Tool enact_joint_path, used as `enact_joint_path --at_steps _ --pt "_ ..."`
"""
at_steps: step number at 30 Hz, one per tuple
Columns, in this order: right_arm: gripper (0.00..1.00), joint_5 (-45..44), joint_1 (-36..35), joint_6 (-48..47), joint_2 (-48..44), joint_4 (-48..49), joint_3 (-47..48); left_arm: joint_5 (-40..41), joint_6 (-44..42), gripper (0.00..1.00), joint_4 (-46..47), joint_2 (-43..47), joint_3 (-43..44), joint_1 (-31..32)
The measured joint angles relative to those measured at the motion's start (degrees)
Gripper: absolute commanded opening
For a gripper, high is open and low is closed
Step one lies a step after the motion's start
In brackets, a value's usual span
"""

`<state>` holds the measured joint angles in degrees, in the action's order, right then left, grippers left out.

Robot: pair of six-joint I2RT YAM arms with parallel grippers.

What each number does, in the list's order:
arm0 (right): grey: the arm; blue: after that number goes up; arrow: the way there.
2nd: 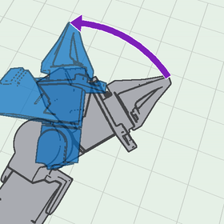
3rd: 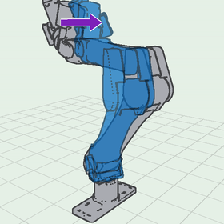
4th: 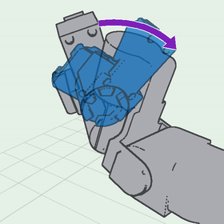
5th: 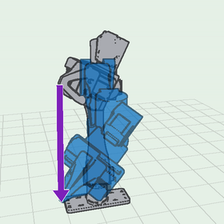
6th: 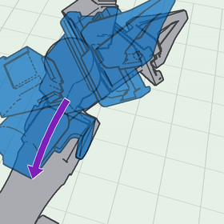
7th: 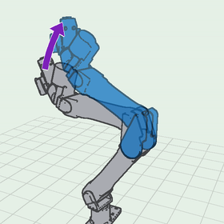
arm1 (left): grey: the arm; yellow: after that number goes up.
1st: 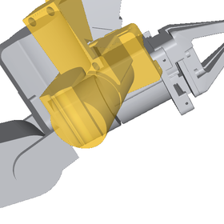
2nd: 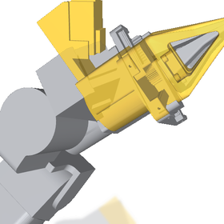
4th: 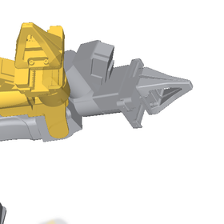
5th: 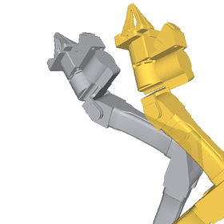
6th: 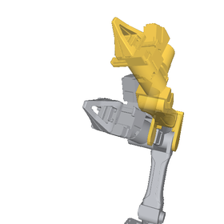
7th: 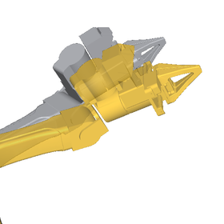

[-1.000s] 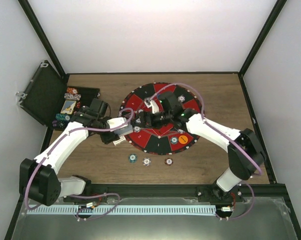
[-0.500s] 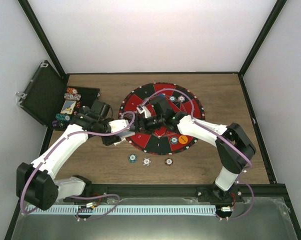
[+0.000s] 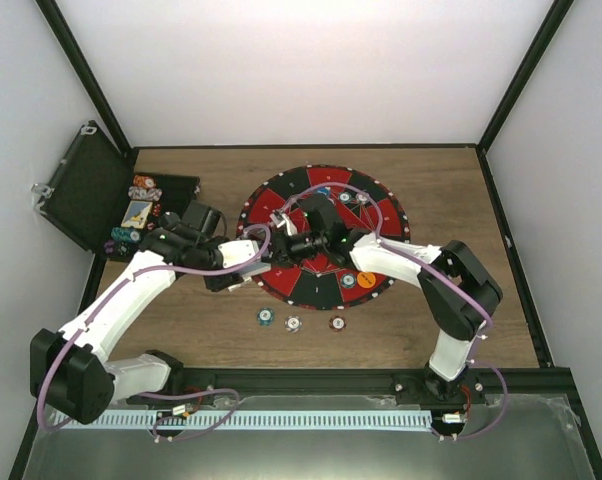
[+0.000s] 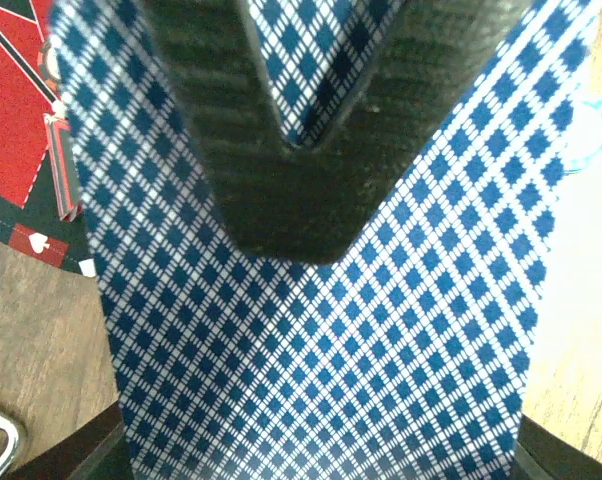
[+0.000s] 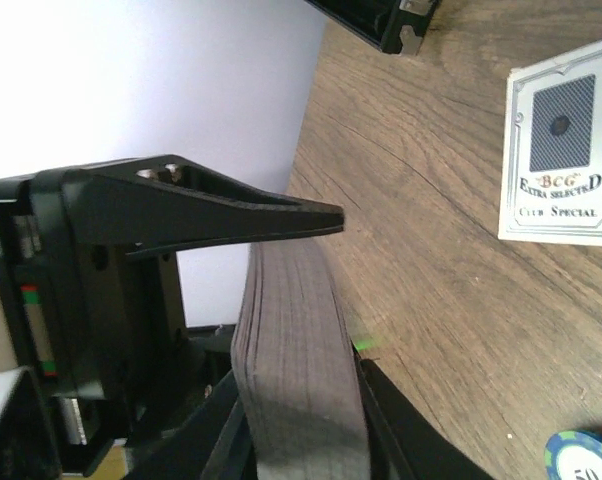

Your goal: Distribute texas hold em gaming equipment

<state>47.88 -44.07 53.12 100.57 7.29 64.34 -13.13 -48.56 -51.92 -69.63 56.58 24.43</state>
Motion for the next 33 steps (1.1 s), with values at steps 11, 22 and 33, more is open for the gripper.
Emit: enact_joint_path --at_steps 11,22,33 --pt "0.13 3.39 -0.22 6.29 -0.02 9.84 -4.33 -3.04 1.77 0.99 0.83 -0.15 1.49 0.26" --pt "0.13 6.51 -0.22 11.30 -0.02 18.43 -8.00 -11.43 1.90 0.95 0.37 0.35 3.65 0.26" --pt "0.13 7.96 -0.22 14.95 -0.02 23.02 -9.07 -13.09 1.40 0.84 0.26 0.55 2.21 0.26"
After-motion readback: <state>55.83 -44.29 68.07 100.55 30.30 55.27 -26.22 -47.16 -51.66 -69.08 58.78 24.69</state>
